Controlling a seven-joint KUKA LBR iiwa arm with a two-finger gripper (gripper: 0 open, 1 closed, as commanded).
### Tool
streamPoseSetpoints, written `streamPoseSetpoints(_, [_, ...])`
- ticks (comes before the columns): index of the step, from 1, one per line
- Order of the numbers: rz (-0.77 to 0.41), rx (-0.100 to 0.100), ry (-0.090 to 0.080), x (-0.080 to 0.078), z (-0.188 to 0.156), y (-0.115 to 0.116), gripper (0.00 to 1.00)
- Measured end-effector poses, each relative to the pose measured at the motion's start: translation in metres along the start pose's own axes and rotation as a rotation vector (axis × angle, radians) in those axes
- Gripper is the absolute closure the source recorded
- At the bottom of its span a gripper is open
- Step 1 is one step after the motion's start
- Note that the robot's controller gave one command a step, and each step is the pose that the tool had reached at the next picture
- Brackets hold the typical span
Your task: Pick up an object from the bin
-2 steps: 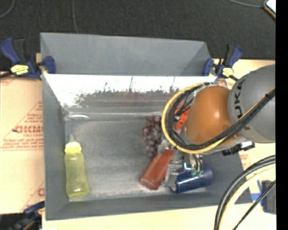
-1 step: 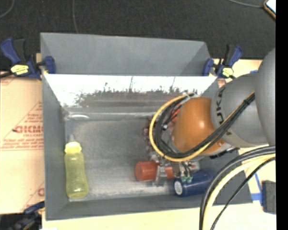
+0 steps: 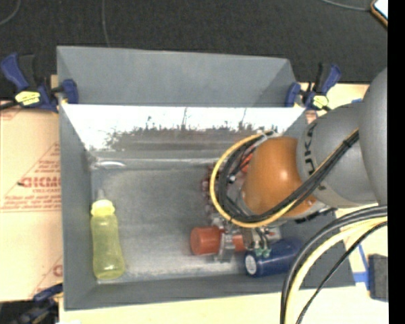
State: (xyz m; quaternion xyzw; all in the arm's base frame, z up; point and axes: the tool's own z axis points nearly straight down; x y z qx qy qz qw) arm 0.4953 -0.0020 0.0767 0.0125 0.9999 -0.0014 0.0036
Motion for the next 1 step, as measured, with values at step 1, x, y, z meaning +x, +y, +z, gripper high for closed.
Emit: streamPoseSetpoints(1, [-0.04, -0.001, 0.001, -0.0303, -0.1309, 0.0285, 1.0])
